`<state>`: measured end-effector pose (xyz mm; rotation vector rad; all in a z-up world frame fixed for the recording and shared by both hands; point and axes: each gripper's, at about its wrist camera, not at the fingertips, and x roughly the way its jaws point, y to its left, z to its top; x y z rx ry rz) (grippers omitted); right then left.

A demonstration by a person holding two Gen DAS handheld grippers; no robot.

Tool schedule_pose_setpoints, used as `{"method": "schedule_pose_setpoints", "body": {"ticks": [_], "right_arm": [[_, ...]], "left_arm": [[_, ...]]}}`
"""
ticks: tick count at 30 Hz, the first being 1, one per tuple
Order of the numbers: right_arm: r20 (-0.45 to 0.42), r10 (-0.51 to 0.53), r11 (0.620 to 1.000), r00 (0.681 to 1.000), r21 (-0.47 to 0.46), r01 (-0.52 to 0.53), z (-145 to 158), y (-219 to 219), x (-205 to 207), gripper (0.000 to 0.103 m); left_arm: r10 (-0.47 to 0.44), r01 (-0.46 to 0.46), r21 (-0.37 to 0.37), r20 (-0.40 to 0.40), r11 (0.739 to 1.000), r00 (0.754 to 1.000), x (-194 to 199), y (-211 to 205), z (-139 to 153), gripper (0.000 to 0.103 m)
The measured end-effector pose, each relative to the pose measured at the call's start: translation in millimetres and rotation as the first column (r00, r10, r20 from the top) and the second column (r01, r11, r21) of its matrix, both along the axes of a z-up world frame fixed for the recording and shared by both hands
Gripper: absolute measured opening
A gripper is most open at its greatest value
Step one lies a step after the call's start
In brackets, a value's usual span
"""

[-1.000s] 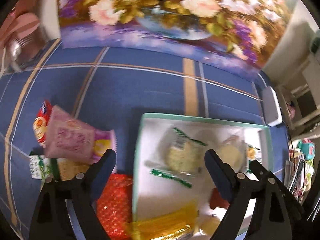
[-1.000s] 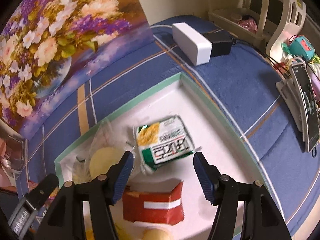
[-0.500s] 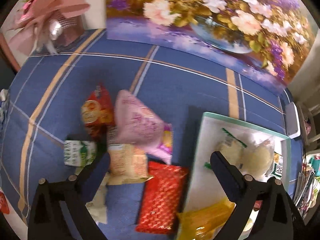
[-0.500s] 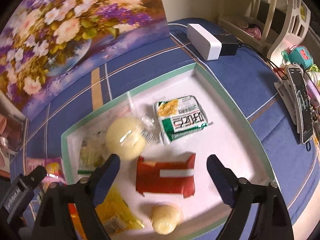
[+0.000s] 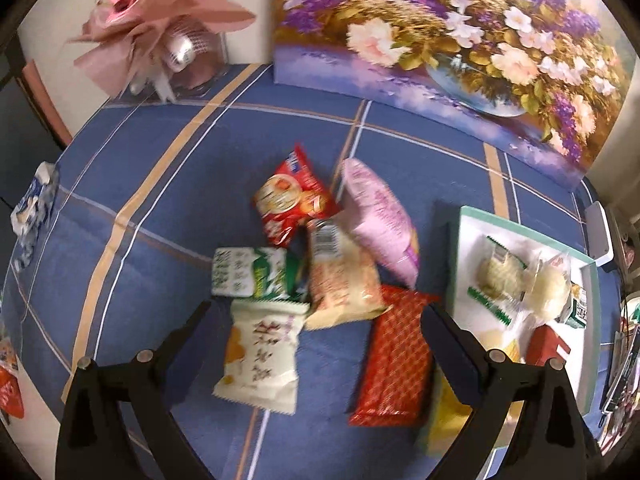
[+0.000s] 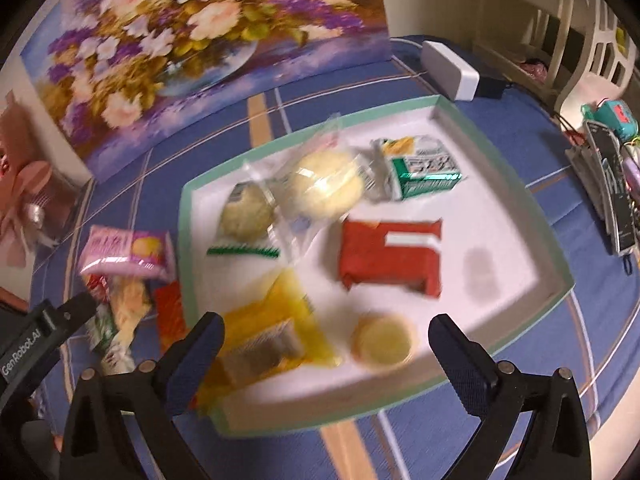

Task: Organize snacks
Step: 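Withdraw both open tools from the tray back over the snack pile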

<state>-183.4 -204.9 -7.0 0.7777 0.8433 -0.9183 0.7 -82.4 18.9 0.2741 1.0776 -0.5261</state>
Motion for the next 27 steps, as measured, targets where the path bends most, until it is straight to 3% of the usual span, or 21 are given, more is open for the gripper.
{"method": "schedule_pose_setpoints", "body": {"ticks": [10, 21, 27], "right_arm": [[0.075, 0.026, 0.999, 0.997, 0.022, -0.028, 15, 34, 11, 0.103], [0.001, 0.125, 0.992, 0.992, 0.030, -0.125, 19, 76, 51, 0.103], [-0.009, 0.229, 0.973, 0.973, 0.013, -0.228, 22, 99, 84, 0.103]], "left_arm": [[0.057, -0.056, 0.035, -0.026, 0.998, 0.998, 19, 47, 0, 0.100], [0.216, -0.214, 0.035, -0.105, 0.976, 0.971, 61, 106, -10, 0.100], [0.243, -0.240, 0.040, -0.136, 0.970, 0.960, 69, 117, -17, 0.100]]}}
